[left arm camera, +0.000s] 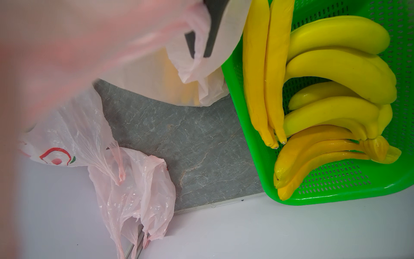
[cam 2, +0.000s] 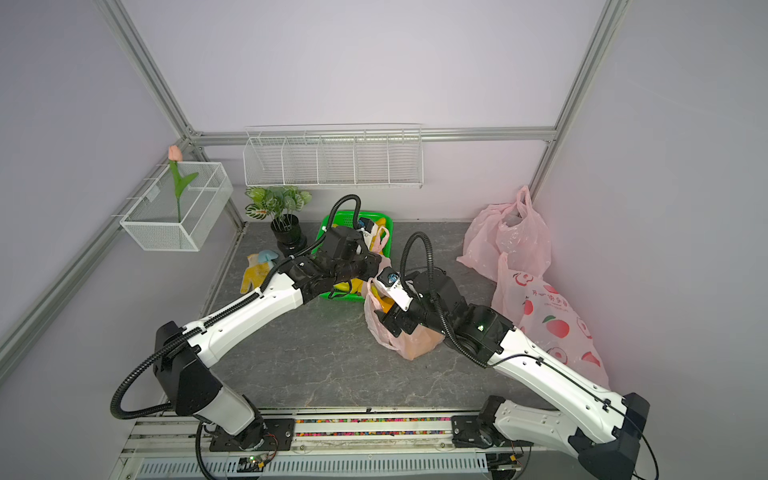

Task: Place the banana into a plastic bag & tie a knot
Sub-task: Cross the plastic bag at the center of the board.

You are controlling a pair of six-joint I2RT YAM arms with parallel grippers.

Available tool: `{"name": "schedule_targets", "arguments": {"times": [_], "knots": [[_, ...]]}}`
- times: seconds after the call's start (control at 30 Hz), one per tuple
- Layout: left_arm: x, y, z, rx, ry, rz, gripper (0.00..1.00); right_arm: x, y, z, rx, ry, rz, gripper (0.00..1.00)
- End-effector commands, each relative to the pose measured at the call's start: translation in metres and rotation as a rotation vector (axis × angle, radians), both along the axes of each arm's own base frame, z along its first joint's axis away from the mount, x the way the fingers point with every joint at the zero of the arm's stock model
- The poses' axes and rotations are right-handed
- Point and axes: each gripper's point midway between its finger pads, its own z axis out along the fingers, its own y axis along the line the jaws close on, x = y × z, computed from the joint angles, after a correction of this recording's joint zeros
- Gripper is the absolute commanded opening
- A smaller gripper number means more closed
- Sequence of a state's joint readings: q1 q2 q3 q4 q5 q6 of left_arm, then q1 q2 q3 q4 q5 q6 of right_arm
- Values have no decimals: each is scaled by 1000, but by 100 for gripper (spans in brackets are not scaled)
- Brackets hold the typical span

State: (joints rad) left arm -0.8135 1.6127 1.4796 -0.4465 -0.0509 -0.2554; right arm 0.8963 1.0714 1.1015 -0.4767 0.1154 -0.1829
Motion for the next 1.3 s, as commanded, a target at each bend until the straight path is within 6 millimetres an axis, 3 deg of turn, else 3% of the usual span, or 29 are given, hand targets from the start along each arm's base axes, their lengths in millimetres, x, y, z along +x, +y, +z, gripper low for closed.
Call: {"name": "schedule_targets", "arguments": {"times": [0.0, 0.17, 0.33, 0.57, 0.77, 0.9, 1.1, 1.27], "knots": [[-3, 1, 17, -45, -11, 2, 0, 3, 5, 10, 29, -19, 12, 100], [-5, 1, 19, -53, -15, -4, 0, 10, 3, 7, 23, -17, -3, 100], [-8, 0, 25, -64, -25, -12, 0, 11, 10, -1, 21, 34, 29, 88], [-11, 2, 33, -72, -40, -11, 0, 12, 14, -9, 27, 89, 34, 57], [-10, 2, 33, -66, -39, -6, 0, 13, 7, -3, 48, 80, 7, 31], [-8, 4, 31, -50, -35, 14, 0, 11, 1, 4, 70, 61, -8, 9], [-10, 1, 25, -30, -30, -10, 0, 5, -5, 26, 182, 40, 19, 6], [-36, -22, 26, 41, -96, -134, 0, 17, -5, 36, 246, 66, 26, 7]]}}
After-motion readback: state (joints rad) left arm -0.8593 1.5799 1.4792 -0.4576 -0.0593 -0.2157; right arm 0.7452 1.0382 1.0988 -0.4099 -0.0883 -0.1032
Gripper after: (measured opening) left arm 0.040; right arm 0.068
